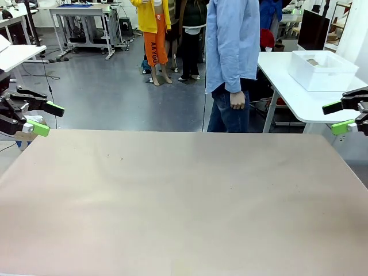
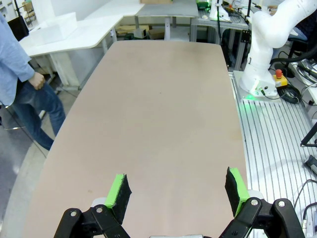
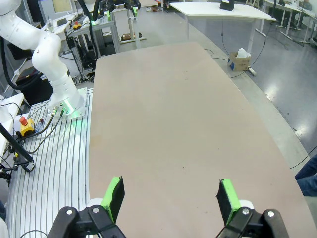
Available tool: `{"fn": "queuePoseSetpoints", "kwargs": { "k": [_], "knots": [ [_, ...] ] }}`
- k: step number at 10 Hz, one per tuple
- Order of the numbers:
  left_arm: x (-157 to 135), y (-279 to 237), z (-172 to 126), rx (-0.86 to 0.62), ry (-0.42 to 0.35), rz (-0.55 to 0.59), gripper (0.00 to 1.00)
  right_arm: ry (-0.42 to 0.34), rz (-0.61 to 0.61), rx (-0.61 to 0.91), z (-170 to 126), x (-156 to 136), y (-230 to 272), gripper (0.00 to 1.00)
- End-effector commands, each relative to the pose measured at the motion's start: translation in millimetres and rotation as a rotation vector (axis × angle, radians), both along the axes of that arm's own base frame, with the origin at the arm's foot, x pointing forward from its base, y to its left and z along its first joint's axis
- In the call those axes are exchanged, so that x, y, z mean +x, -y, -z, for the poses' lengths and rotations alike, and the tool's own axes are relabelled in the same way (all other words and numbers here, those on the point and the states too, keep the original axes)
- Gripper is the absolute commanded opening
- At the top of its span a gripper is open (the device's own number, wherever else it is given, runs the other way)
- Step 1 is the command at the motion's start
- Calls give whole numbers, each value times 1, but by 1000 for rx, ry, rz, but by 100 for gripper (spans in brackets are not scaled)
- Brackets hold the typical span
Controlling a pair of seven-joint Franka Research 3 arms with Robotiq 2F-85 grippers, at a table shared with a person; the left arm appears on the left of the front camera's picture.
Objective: Stack the cups and store them in the basket.
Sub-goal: Place the stack of Reusable plastic cups into the Pantry Basket.
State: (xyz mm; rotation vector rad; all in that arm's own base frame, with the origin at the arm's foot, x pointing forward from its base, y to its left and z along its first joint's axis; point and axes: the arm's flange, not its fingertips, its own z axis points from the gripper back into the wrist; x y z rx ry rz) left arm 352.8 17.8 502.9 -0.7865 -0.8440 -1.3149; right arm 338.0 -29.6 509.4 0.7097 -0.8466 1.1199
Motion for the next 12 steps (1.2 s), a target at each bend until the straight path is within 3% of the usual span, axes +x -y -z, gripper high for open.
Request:
{"fn": "queuePoseSetpoints", "kwargs": {
  "k": [1, 12],
  "knots": [
    [-1, -1, -3, -4, -7, 3, 100, 15, -9, 18, -2, 3, 1, 100],
    [-1, -1, -3, -4, -7, 3, 100, 15, -9, 18, -2, 3, 1, 100]
  ]
}}
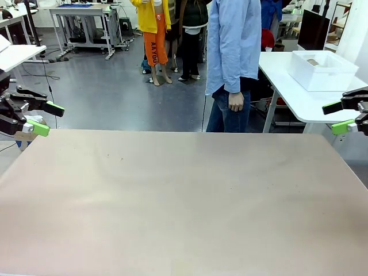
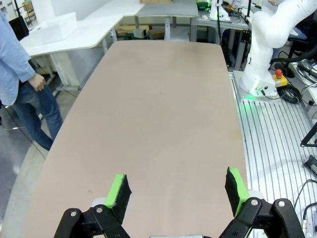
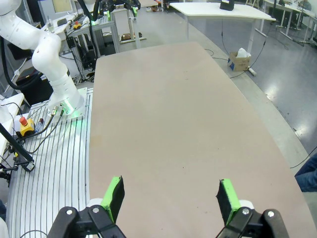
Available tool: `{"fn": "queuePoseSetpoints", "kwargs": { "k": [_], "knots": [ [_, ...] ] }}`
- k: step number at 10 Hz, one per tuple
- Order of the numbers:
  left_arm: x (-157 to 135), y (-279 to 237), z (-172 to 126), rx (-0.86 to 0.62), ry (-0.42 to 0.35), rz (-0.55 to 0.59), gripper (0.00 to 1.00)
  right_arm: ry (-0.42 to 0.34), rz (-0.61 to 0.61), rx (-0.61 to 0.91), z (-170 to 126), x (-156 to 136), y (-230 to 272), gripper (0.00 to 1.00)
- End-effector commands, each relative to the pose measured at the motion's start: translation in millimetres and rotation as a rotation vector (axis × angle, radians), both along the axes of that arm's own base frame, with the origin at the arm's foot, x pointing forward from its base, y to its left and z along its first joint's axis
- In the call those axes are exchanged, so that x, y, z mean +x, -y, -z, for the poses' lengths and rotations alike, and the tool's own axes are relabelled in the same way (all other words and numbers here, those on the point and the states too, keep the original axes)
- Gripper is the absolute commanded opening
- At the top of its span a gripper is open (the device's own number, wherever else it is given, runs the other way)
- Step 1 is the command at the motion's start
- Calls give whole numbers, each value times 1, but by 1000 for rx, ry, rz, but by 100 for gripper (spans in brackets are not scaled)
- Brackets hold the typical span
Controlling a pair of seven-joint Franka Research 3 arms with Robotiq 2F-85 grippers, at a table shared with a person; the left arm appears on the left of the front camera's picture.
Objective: Stack the cups and store them in the basket.
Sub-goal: Place the stack of Reusable plastic cups into the Pantry Basket.
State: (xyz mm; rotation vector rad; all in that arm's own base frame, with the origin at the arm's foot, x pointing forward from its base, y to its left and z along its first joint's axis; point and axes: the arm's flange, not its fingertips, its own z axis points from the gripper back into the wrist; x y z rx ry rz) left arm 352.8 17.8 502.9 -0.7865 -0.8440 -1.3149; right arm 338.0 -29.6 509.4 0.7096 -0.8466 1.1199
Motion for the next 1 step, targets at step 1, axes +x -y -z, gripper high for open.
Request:
{"fn": "queuePoseSetpoints", "kwargs": {
  "k": [1],
  "knots": [
    [-1, -1, -3, -4, -7, 3, 100, 15, -9, 18, -2, 3, 1, 100]
  ]
}}
